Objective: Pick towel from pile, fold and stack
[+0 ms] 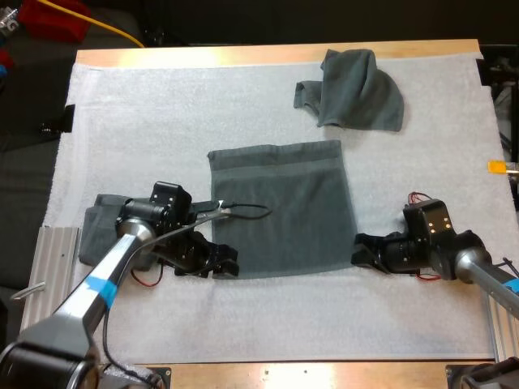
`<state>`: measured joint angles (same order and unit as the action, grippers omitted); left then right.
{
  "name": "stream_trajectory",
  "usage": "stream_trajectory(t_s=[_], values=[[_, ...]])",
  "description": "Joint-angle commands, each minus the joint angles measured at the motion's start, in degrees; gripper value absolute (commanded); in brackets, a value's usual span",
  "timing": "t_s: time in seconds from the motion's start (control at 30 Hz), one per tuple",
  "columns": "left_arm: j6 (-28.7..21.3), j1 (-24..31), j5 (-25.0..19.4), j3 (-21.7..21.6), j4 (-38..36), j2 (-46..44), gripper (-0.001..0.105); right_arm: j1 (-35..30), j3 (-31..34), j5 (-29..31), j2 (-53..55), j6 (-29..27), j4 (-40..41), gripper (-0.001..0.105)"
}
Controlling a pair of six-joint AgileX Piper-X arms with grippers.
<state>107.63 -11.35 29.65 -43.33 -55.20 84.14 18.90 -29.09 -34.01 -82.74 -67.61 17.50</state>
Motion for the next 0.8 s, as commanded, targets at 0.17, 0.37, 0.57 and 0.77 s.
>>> stream_trajectory(t_s=[0.17, 0.37, 0.57, 0.77], values=[[0.4, -0.3, 1.1, 0.0, 1.7, 3.3, 0.064, 0.1, 0.0, -1.0, -0.2, -0.6, 0.4, 0.000], [0.5, -0.3, 1.1, 0.0, 3.8, 3.5, 0.064, 0.1, 0.0, -1.0, -0.2, -0.6, 0.4, 0.000], [1.8, -0.3, 1.1, 0.0, 4.9, 3.5, 0.064, 0.1, 0.0, -1.1, -0.2, -0.6, 0.4, 0.000], [2.7, -0.3, 0.3, 0.0, 4.8, 3.5, 0.064, 0.1, 0.0, -1.5, -0.2, -0.6, 0.4, 0.000]])
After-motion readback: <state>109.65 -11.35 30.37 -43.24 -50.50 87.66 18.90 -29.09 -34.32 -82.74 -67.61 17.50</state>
